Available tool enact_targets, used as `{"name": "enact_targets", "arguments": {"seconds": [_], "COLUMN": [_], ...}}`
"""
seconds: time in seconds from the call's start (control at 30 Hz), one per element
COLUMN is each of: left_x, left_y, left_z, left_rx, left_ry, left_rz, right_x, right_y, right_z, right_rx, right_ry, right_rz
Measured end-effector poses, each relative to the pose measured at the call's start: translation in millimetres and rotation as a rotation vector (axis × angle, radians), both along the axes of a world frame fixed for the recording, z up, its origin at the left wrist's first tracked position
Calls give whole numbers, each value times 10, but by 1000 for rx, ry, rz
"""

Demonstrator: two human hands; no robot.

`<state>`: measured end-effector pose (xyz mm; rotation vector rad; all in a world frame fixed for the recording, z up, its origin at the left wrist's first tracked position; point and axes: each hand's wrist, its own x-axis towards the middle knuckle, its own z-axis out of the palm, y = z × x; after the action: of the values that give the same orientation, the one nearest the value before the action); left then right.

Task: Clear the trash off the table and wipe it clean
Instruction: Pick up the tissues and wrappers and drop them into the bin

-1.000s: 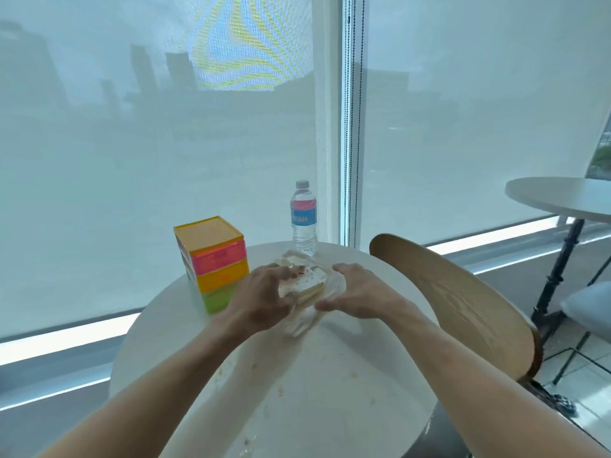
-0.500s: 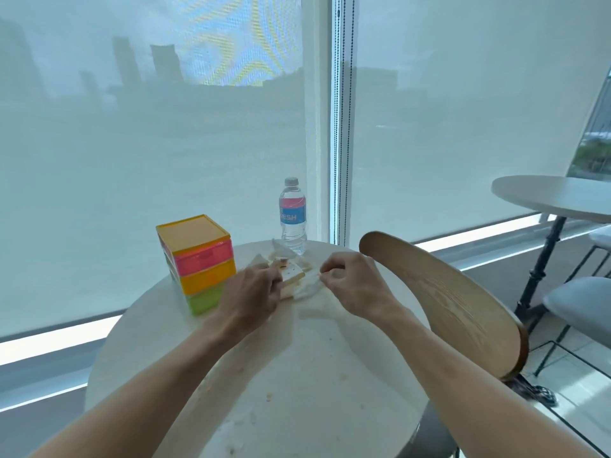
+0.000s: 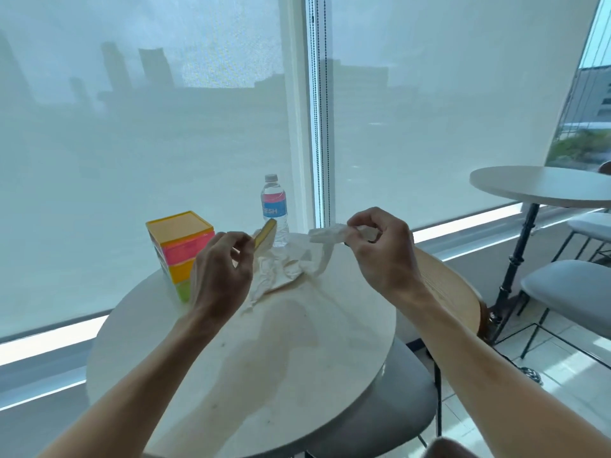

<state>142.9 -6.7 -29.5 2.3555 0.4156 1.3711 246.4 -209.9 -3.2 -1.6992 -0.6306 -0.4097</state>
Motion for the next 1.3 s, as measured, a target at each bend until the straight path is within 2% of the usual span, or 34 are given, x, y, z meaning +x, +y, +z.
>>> {"name": "enact_targets", "arguments": {"seconds": [0.33, 0.67, 0.93, 1.1, 1.3], "left_x": [-233, -317, -379, -392, -421], "left_y": [-856, -1748, -2254, -2421, -2535], "left_z": [137, 77, -160, -376, -812], "left_rx": [-274, -283, -335, -387, -446], "left_ry": [11, 63, 117, 176, 311], "left_rz": [-241, -444, -508, -518, -494], "right_x": [-260, -351, -397, -413, -522], "right_y": [-821, -1905, -2385, -2459, -2464], "right_z": [-108, -389, -986, -1529, -2187], "right_rx": [48, -95, -198, -365, -678], "right_ry": [132, 335, 473, 557, 684], "right_rz": [11, -16, 3, 11, 57]}}
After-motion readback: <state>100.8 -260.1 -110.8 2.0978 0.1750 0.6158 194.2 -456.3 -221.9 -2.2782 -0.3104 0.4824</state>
